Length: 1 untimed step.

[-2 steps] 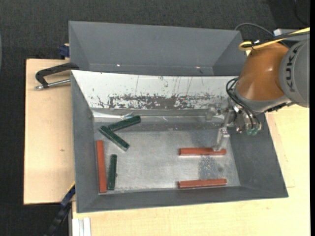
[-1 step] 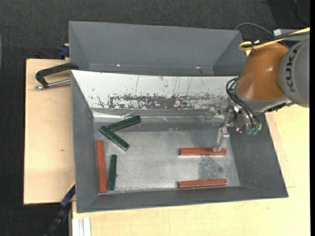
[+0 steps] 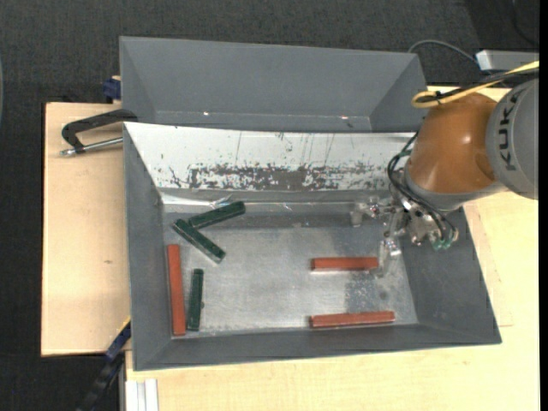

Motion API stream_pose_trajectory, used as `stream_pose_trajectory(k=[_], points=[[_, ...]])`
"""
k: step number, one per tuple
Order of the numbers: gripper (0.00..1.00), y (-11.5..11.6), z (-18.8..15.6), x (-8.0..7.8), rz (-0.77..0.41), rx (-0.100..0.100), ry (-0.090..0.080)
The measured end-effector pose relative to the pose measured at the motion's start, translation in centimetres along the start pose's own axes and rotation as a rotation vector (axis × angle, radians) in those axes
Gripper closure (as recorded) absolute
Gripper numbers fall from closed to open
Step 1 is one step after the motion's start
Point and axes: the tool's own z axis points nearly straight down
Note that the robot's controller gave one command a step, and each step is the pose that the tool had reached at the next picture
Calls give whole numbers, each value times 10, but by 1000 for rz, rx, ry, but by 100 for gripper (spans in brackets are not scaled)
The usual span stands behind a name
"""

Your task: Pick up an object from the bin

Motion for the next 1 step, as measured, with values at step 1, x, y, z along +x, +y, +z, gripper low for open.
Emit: stream_pose_trajectory(k=[1], points=[[0,5,5,10,-74,-2,4]])
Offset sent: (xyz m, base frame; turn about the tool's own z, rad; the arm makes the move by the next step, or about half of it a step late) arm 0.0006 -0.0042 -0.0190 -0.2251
